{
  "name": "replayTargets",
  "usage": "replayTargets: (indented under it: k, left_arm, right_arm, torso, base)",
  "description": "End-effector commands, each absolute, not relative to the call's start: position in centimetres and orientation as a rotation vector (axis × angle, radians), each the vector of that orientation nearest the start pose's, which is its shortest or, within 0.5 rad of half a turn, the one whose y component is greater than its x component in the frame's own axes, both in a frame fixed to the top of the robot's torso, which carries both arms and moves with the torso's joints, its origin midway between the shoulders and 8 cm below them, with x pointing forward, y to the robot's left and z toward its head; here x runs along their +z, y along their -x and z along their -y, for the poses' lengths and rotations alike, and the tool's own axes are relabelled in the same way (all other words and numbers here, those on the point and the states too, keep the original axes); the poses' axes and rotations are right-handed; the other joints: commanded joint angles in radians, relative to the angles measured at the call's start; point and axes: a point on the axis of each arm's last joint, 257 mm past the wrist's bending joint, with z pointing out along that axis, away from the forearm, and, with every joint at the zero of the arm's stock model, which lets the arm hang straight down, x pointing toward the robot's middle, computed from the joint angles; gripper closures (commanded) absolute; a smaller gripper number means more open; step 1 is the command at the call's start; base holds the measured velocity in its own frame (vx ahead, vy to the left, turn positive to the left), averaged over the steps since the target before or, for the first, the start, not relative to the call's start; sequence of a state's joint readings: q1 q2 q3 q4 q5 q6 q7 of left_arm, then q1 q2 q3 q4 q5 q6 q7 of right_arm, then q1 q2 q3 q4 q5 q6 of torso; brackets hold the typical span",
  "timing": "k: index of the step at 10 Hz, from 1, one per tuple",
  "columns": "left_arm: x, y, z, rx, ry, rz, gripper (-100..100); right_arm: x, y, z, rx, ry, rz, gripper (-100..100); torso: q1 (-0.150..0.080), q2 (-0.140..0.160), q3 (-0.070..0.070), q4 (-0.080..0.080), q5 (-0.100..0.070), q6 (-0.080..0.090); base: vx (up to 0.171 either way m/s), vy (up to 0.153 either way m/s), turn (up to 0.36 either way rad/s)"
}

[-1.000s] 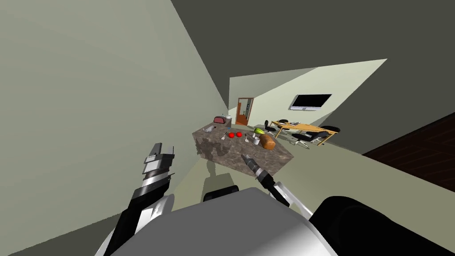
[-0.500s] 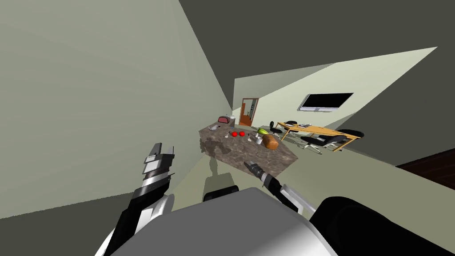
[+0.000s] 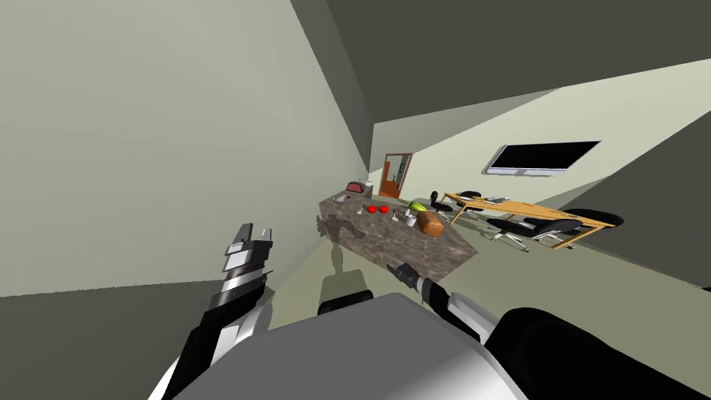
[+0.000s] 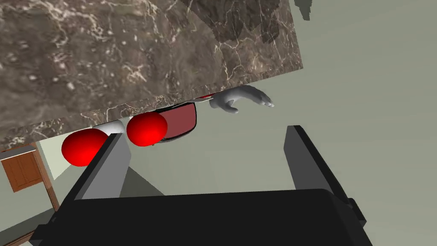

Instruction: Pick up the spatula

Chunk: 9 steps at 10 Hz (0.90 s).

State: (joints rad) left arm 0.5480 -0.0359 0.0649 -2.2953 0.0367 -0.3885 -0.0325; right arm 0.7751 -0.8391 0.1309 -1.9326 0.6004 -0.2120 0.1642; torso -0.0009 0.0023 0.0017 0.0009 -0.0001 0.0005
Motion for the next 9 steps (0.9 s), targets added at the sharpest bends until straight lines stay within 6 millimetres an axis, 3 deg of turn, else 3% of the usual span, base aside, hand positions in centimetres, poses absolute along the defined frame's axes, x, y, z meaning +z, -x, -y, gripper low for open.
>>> replayTargets:
  k: [1,3,4,6,7,8,9]
  left_arm:
    - [-0.6,-34.7,-31.8,-1.179,0.797,-0.658,0]
    - [-0.6,-34.7,-31.8,-1.179,0.797,-0.658,0]
    - [-0.6,-34.7,-31.8,-1.179,0.797,-0.658,0]
    - [-0.6,-34.7,-31.8,-1.179,0.797,-0.658,0]
    - [-0.6,-34.7,-31.8,-1.179,0.797,-0.658,0]
    - [-0.6,-34.7,-31.8,-1.179,0.797,-0.658,0]
    - [-0.6,-34.7,-31.8,-1.179,0.797,-0.658,0]
  right_arm:
    - [-36.0,-24.6,34.4,0.291,0.175,-2.158,-100]
    - [-35.9,-24.4,35.0,0.266,0.246,-2.173,-100]
    - [-37.4,-22.5,36.8,0.202,0.313,-2.235,-100]
    - [-37.3,-22.4,37.3,0.184,0.364,-2.243,-100]
    - [-38.6,-20.5,39.3,0.119,0.436,-2.298,-100]
    - [-38.4,-20.5,39.7,0.105,0.479,-2.302,-100]
    - [-39.4,-18.6,41.6,0.047,0.536,-2.351,-100]
  torso:
    - [0.0,0.0,0.0,0.0,0.0,0.0]
    - [0.0,0.001,0.0,0.0,0.0,0.0]
    - [-0.001,-0.001,-0.001,0.0,0.0,0.0]
    - [0.0,-0.002,-0.001,0.0,0.0,0.0]
    - [-0.001,-0.003,-0.001,0.0,0.0,0.0]
    - [0.0,-0.003,-0.002,-0.001,0.0,-0.001]
    - [0.0,-0.003,-0.002,-0.001,0.0,0.0]
  base:
    - [-0.082,0.058,0.225]
    - [-0.037,0.035,0.059]
    - [-0.027,0.036,0.266]
    - [-0.018,0.035,0.062]
    - [-0.01,0.053,0.235]
    - [-0.009,0.053,0.144]
    - [0.0,0.061,0.27]
